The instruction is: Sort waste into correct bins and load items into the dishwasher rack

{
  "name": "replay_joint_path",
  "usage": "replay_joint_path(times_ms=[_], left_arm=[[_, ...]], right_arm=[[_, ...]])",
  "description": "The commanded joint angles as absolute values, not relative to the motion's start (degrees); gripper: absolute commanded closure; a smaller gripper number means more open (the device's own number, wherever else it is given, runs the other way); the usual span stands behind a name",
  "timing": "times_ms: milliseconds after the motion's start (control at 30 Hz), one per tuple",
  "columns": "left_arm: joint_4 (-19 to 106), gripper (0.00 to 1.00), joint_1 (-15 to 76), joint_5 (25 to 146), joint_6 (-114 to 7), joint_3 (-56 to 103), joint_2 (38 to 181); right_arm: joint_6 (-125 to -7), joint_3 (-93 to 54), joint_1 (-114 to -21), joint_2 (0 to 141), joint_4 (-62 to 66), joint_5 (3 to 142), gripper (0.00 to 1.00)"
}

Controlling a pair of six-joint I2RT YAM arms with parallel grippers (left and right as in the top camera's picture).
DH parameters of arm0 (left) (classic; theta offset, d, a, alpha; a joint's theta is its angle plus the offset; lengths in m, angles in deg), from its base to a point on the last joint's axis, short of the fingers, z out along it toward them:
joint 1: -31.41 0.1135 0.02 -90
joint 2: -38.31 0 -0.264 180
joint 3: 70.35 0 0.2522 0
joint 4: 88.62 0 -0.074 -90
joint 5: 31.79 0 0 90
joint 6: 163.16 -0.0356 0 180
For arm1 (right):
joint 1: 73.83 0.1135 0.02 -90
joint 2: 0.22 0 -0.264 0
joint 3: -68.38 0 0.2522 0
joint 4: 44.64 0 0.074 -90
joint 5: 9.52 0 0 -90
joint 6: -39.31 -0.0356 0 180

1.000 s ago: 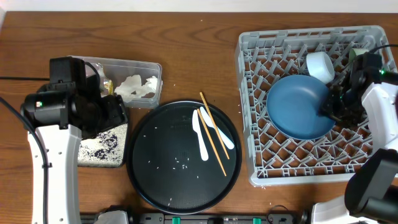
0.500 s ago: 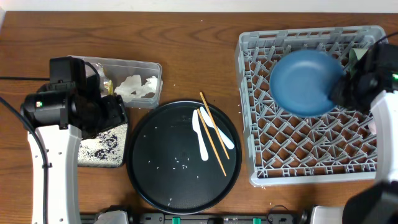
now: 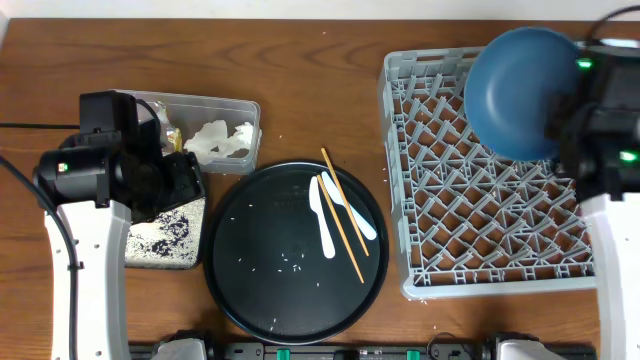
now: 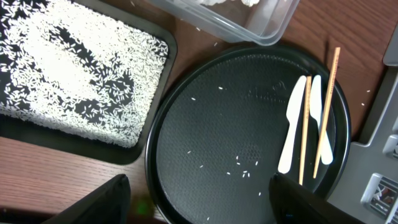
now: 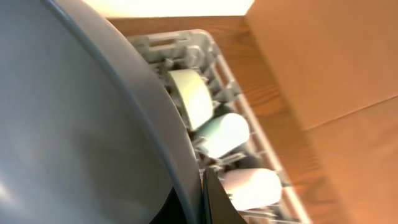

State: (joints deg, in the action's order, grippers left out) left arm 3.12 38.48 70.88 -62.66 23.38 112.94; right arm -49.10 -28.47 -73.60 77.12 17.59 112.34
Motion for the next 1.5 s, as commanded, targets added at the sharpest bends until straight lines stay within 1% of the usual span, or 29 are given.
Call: replay_joint_path(times_ms=[0,67,200,467,667,933,1200,1467], left_arm=[[3.25,0.27,38.72,70.16,-62.35,24.10,113.01],[3.25,0.27,38.72,70.16,-62.35,24.10,113.01],[3.25,0.27,38.72,70.16,-62.35,24.10,113.01],[3.22,0.27,38.72,70.18,-61.92,24.10,113.01],[3.22,0.27,38.72,70.18,-61.92,24.10,113.01],[3.22,0.27,38.72,70.18,-61.92,24.10,113.01],[3.12,0.27,38.72,70.18,-61.92,24.10,113.01],[3.09,0.27,38.72,70.16,-61.92,24.10,113.01]], right_arm=[[-45.69,-28.84,-67.02,79.11,17.55,133.43,0.99],[-45.91,-28.84,-62.98,80.83,17.79,139.75,0.99],[-45.87,-28.84,-57.80,84.81,18.25,148.06,0.99],[-47.33,-28.84,-53.84,95.17,20.78,158.15,0.99],[-49.23,-28.84,-52.77,99.28,20.72,157.43,0.99],[-51.07,-28.84,-52.01,100.09,19.99,152.84,0.99],[-51.11,-28.84,-52.01,100.09,19.51,144.19,0.99],[-51.51,-28.84,-52.01,100.09,19.45,143.86,0.99]])
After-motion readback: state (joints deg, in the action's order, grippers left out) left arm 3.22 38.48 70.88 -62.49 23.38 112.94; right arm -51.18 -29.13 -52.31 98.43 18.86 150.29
